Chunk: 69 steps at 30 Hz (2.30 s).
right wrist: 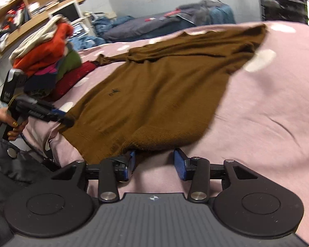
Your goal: Fold small clothes
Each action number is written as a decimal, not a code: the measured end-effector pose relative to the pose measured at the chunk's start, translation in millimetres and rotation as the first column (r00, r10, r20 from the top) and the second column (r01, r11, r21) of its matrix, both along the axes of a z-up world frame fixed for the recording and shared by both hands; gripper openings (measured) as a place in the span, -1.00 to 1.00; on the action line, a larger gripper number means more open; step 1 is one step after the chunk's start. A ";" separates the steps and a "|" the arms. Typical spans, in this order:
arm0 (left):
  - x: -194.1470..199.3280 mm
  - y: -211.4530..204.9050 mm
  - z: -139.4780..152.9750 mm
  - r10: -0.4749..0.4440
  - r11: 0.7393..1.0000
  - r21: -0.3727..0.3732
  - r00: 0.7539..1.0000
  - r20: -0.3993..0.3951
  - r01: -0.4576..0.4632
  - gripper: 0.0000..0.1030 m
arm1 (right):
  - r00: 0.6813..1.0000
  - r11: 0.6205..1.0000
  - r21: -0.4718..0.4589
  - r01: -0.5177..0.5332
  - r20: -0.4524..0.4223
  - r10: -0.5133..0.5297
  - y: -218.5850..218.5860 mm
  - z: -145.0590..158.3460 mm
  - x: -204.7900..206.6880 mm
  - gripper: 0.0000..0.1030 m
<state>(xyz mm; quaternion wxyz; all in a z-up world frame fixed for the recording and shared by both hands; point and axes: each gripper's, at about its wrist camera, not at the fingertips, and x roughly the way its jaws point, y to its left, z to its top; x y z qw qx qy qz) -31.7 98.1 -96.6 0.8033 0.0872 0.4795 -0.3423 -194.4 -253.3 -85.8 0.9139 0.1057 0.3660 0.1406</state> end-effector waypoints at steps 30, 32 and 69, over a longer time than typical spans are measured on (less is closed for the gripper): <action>-8.6 44.3 15.2 0.057 0.987 0.147 0.995 0.079 -0.069 -0.39 | 0.947 0.993 -0.050 0.104 -0.299 -0.114 -12.3 46.9 -49.6 -0.58; -8.6 41.4 26.8 0.080 0.984 0.143 0.986 0.147 -0.101 0.31 | 0.968 0.993 -0.059 0.106 -0.221 -0.117 -15.1 59.1 -42.3 -0.46; 350.0 29.7 -29.9 0.902 0.392 -0.003 0.384 0.197 -0.920 -0.30 | 0.985 0.984 0.179 0.027 -0.171 0.004 29.3 22.6 116.8 -0.16</action>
